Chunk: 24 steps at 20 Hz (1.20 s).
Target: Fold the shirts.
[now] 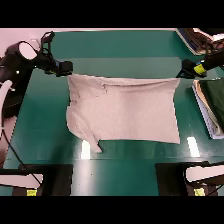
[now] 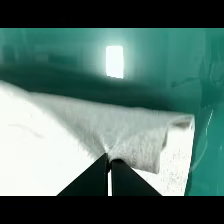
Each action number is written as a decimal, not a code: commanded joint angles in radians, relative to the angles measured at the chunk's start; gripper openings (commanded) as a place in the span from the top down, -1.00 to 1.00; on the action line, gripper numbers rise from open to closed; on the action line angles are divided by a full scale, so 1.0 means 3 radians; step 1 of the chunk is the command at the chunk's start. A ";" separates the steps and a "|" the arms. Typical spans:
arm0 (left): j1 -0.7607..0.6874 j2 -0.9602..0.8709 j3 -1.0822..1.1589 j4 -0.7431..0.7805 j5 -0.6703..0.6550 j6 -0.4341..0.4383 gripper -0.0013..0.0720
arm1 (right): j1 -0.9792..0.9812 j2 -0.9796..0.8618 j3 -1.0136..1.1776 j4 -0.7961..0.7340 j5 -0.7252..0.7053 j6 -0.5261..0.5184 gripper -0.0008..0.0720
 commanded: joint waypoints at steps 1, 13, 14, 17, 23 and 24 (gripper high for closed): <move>0.0008 -0.0277 0.0128 -0.0009 0.0131 0.0156 0.91 | 0.0051 -0.0387 0.0380 -0.0046 -0.0095 0.0025 0.94; 0.0006 -0.0267 -0.0359 0.0084 -0.0614 0.0605 0.90 | 0.0009 0.0132 -0.0913 -0.0448 -0.0148 -0.0276 0.93; 0.0008 -0.0267 -0.0443 0.0083 -0.0535 0.0584 0.90 | 0.0010 0.0160 -0.1044 -0.0416 -0.0226 -0.0276 0.93; 0.0006 -0.0276 -0.0534 0.0071 -0.0429 0.0537 0.90 | 0.0009 0.0191 -0.1293 -0.0245 -0.0388 -0.0273 0.91; 0.0008 0.0172 -0.0565 0.0354 -0.0635 0.0145 -0.68 | 0.0005 0.0565 -0.1411 -0.0189 -0.0348 -0.0319 0.02; 0.0008 0.0364 -0.0692 0.0458 -0.0676 0.0042 -0.68 | 0.0003 0.0706 -0.1479 -0.0189 -0.0346 -0.0338 0.03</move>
